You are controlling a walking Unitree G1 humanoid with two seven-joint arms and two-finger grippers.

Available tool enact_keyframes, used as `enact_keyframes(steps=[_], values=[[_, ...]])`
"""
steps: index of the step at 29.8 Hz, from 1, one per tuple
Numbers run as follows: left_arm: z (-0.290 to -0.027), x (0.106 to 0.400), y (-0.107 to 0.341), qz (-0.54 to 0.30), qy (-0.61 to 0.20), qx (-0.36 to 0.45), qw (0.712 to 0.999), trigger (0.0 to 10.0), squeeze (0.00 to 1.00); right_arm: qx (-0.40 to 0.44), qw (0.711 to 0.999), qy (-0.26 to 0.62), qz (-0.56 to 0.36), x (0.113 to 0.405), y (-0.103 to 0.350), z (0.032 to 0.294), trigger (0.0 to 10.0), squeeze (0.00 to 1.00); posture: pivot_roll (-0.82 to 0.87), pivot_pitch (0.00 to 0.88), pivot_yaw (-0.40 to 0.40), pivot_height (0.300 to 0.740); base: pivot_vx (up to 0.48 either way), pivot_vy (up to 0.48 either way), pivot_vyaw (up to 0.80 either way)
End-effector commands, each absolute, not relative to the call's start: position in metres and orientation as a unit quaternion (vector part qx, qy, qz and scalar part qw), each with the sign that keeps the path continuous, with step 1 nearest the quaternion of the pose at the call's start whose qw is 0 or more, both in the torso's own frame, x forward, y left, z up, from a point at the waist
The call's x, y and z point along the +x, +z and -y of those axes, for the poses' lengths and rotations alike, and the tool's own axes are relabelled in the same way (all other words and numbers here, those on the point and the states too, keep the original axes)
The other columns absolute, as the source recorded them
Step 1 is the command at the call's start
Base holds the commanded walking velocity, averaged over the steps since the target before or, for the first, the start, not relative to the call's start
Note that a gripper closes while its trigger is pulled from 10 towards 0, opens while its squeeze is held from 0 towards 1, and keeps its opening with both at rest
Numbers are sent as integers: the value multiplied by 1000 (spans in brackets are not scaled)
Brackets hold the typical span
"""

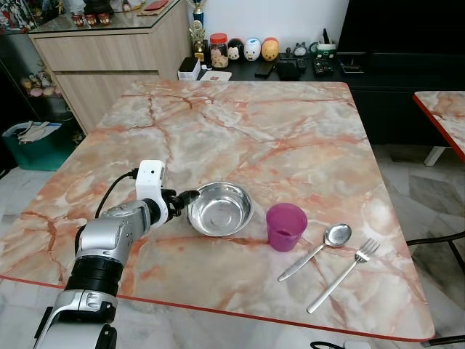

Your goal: Setting the table

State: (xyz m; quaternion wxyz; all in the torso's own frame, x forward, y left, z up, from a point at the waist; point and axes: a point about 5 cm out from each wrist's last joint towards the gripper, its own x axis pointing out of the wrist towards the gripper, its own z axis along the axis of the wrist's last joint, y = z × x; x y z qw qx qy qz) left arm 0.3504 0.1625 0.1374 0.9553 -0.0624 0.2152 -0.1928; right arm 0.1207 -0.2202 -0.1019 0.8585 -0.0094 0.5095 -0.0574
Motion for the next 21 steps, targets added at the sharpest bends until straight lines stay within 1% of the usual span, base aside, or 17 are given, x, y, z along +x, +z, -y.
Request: enact_keyframes(steps=[1,8,21], values=[[-163,350,138,-224,-202,-59,952,10000,0,-4,853,-55,-518,115,-105,216,10000,0,-63,0,72,732,0,0,0],[-159,349,137,-231,-211,-50,948,10000,0,-3,853,-54,-519,114,-105,214,10000,0,-61,0,78,732,0,0,0],[-151,352,131,-242,-196,-50,949,10000,0,1,854,-52,-518,115,-105,213,10000,0,-63,0,79,732,0,0,0]])
